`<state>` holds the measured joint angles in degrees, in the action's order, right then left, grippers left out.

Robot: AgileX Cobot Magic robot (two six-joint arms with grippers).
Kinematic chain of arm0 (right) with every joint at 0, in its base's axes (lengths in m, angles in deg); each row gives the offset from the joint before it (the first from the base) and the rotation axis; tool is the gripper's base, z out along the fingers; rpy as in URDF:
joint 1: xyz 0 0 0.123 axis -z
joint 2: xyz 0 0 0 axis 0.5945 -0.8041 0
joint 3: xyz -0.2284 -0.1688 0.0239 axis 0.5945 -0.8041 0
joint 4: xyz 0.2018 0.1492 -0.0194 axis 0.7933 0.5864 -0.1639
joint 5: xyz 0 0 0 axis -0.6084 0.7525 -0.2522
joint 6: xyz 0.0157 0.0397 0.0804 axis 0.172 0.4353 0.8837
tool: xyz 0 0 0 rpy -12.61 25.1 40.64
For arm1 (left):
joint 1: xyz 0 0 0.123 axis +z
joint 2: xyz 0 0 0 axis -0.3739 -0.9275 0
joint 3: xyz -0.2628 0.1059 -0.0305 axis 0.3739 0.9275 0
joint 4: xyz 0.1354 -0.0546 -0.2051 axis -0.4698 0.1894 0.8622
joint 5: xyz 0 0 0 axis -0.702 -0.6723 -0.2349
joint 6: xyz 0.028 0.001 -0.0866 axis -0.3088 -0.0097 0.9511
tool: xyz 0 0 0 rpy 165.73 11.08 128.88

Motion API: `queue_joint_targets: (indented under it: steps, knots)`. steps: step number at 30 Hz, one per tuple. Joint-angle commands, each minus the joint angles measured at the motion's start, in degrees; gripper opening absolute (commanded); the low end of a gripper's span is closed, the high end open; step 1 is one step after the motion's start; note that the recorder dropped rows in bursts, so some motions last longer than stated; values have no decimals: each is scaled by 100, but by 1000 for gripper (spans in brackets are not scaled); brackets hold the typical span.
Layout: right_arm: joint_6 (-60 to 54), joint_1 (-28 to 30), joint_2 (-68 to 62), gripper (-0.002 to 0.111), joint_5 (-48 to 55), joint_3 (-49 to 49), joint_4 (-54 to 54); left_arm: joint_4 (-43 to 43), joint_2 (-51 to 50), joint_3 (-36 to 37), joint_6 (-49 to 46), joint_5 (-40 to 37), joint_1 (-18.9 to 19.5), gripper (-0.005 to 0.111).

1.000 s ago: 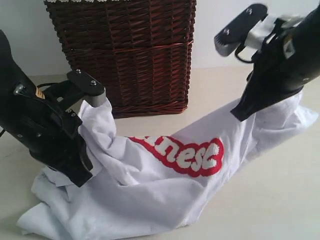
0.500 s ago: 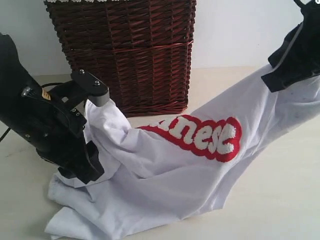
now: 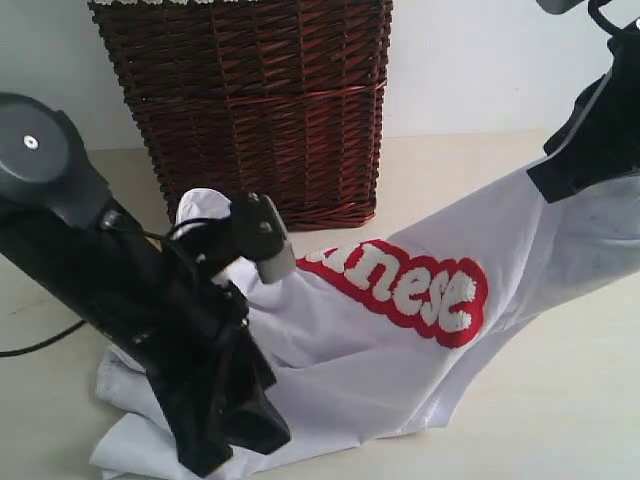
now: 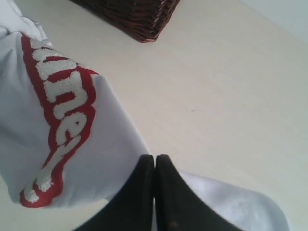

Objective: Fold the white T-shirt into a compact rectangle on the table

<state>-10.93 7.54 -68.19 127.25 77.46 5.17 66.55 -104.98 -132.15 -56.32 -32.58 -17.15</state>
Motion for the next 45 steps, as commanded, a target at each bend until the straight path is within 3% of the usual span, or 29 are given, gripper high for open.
queue_joint_targets:
  steps: [1, 3, 8, 9, 15, 20, 26, 33, 37, 41, 43, 45]
  knots:
    - [46, -6, 71, 0, -43, 37, 13, -95, -442, 182, -48, 900, -344, 51]
    - [46, -6, 71, 0, -43, 37, -37, -511, -695, 155, 562, 1052, -358, 42]
    - [101, -6, 71, 0, -43, 37, -88, -2380, -1300, 4, 2191, 1105, -346, 3]
    - [101, -6, 71, 0, -43, 37, -88, -2604, -1411, 0, 2332, 1105, -346, 0]
    - [111, -6, 71, 0, -65, 37, -180, -2855, -1883, -52, 2474, 856, -346, 0]
    - [600, -6, 71, 0, -78, 37, -747, -3391, -1997, -52, 2501, -266, -346, 0]
    - [1292, -6, 120, 0, 148, 37, -1558, -3662, -1997, -52, 2614, -798, -335, 0]
    - [1405, -6, 131, 0, 242, 37, -1639, -3705, -1894, -523, 2733, -1642, -335, 0]
    - [1405, -6, 96, 0, 226, 37, -1842, -3824, -1571, -770, 2759, -1657, -231, 0]
    - [1933, -6, 133, 0, 151, 37, -2353, -3730, -983, -880, 2949, -1285, 133, 0]
    - [2152, -6, 190, 0, 151, 37, -2435, -3312, -737, -880, 2904, -1033, 281, 0]
    - [2150, -6, 204, 0, 151, 37, -2302, -2340, -585, -880, 2741, -703, 372, 0]
